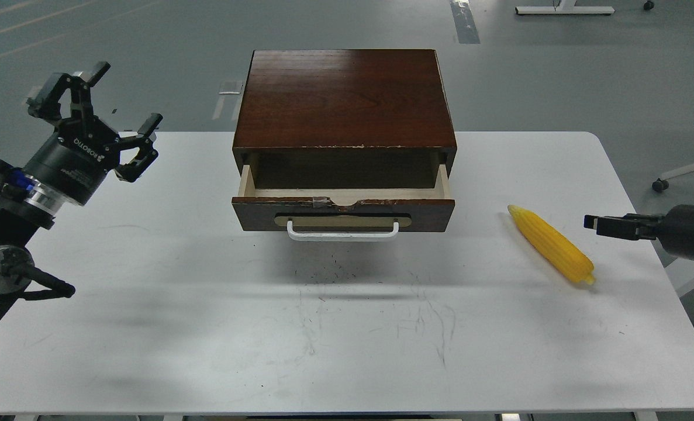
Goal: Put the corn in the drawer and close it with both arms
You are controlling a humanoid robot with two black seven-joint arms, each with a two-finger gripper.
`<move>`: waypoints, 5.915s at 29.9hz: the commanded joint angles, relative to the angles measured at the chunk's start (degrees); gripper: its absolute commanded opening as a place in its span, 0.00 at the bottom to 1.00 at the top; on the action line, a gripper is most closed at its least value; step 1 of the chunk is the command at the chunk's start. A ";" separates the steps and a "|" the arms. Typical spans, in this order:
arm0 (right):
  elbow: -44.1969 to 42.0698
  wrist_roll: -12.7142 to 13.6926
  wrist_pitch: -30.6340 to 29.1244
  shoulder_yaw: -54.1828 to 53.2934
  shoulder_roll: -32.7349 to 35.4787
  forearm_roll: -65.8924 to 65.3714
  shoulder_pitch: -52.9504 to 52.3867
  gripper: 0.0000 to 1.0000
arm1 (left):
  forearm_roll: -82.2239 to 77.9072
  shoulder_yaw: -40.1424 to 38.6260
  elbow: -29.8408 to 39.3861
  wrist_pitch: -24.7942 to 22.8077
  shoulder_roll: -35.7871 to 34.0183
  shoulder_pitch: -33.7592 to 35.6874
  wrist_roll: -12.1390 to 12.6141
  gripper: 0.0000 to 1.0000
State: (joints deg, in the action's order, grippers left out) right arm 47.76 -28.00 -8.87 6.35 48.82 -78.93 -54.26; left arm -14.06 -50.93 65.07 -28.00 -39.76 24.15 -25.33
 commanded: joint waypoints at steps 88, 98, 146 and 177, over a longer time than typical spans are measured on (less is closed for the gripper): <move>12.44 0.00 11.85 33.46 -37.39 -7.56 -47.16 0.48 | -0.35 -0.74 0.50 0.00 -3.30 0.63 0.01 1.00; 12.62 0.00 11.94 33.37 -37.22 -7.20 -47.08 0.55 | -0.35 -0.74 0.50 0.00 -3.30 0.64 0.01 1.00; 13.60 0.00 11.51 -24.99 -4.52 82.84 5.20 0.96 | -2.36 -1.09 0.58 0.00 -3.48 0.64 -0.25 1.00; 5.76 0.00 11.68 -24.72 -12.69 87.80 15.68 0.97 | -87.26 3.55 36.00 0.00 5.22 14.69 -2.67 0.44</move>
State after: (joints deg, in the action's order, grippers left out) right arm 53.54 -28.00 2.85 -18.37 36.04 8.92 -38.61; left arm -96.57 -51.14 100.91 -28.01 -36.13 36.86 -28.01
